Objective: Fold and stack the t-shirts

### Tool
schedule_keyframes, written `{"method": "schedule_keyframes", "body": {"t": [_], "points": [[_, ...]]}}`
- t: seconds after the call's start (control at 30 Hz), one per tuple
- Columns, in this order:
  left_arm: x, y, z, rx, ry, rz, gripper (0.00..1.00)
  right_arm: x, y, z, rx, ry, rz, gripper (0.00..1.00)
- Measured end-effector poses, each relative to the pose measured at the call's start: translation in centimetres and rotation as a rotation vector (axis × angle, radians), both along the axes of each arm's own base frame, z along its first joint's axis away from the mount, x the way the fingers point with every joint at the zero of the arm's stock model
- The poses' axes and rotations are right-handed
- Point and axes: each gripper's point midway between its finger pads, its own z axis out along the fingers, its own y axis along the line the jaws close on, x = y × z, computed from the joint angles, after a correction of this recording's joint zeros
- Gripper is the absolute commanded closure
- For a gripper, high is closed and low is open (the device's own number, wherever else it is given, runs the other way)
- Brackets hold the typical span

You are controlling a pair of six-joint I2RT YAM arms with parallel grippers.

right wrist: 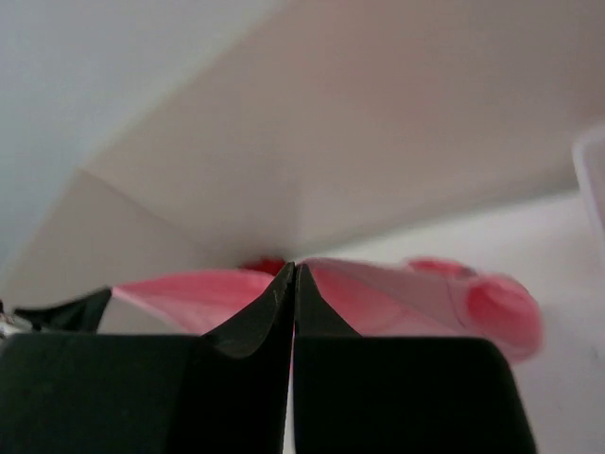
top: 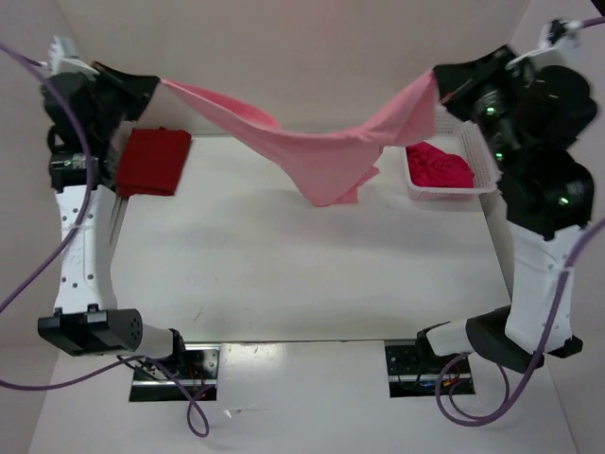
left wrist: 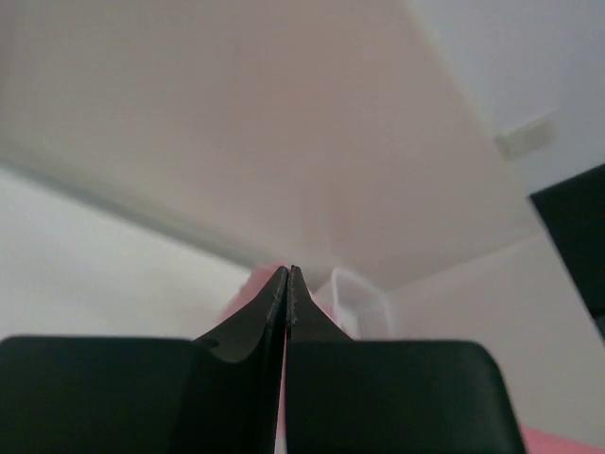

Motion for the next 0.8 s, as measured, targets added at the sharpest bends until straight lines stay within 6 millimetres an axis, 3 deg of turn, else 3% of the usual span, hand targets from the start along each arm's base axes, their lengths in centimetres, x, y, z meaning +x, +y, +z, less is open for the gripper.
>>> {"method": "schedule_keyframes", "body": {"t": [0.13, 0.27, 0.37, 0.47, 0.57, 0.7, 0.73, 0.8], "points": [[-3.9, 3.0, 10.3, 0.033, -0.215, 0.093, 1.0, -6.0, -2.0, 10.7, 0.062, -0.289, -0.032, 1.0], [-8.1, 2.3, 16.3, 0.056, -0.355, 0.102, 1.0, -10.3, -2.7, 15.0, 0.108, -0.438, -0.005, 1.0], [-9.6, 2.4, 17.3, 0.061, -0.385, 0.125, 1.0, -11.0, -2.8, 16.0, 0.118, -0.477, 0.001, 1.0], [-8.9, 2.7, 14.7, 0.054, -0.332, 0.134, 1.0, -8.5, -1.9, 14.8, 0.091, -0.431, 0.005, 1.0], [-6.2, 3.5, 9.1, 0.037, -0.202, 0.147, 1.0, -3.1, 0.0, 11.7, 0.034, -0.328, 0.008, 1.0], [-1.1, 4.8, -2.1, 0.012, 0.052, 0.168, 1.0, 6.7, 2.9, 5.0, -0.063, -0.154, 0.018, 1.0], [0.2, 5.2, -5.5, 0.004, 0.132, 0.172, 1.0, 9.7, 3.8, 2.3, -0.091, -0.091, 0.024, 1.0], [1.9, 5.6, -10.3, -0.008, 0.246, 0.176, 1.0, 14.7, 5.0, -2.8, -0.139, 0.013, 0.03, 1.0]]}}
